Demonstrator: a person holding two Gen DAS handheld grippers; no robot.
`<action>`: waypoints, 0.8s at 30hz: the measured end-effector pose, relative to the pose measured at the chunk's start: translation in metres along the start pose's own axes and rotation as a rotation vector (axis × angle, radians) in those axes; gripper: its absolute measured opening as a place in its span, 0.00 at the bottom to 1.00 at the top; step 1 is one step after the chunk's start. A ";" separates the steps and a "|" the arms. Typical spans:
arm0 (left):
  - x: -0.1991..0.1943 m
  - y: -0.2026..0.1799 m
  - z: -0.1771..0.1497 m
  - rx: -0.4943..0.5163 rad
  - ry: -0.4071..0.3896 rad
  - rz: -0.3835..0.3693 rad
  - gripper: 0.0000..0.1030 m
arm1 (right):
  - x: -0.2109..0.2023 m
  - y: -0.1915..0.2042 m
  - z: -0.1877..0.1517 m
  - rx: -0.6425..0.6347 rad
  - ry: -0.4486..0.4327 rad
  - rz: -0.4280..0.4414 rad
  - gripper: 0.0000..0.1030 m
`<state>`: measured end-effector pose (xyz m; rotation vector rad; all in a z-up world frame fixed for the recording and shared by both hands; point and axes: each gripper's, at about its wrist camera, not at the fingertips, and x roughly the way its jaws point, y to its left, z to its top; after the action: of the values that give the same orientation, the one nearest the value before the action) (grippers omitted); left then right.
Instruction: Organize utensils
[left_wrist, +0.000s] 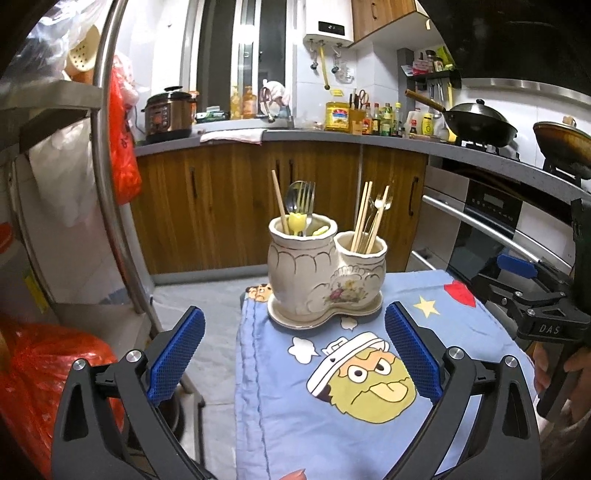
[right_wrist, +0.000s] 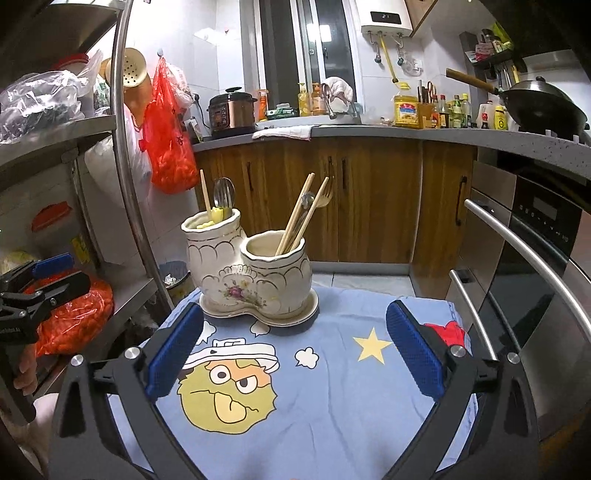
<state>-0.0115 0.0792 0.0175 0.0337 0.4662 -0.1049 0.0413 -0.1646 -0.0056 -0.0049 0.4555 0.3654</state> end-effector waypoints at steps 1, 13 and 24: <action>0.000 0.000 0.000 0.000 0.001 0.000 0.94 | 0.000 0.000 0.000 0.001 0.001 0.000 0.95; 0.000 -0.001 0.001 0.002 -0.002 0.000 0.94 | -0.001 0.001 -0.001 0.003 0.003 -0.004 0.95; 0.000 -0.002 0.002 0.001 0.002 -0.001 0.94 | 0.001 0.000 -0.002 0.006 0.007 -0.005 0.95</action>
<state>-0.0108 0.0774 0.0190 0.0348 0.4677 -0.1057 0.0410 -0.1642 -0.0072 -0.0012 0.4639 0.3592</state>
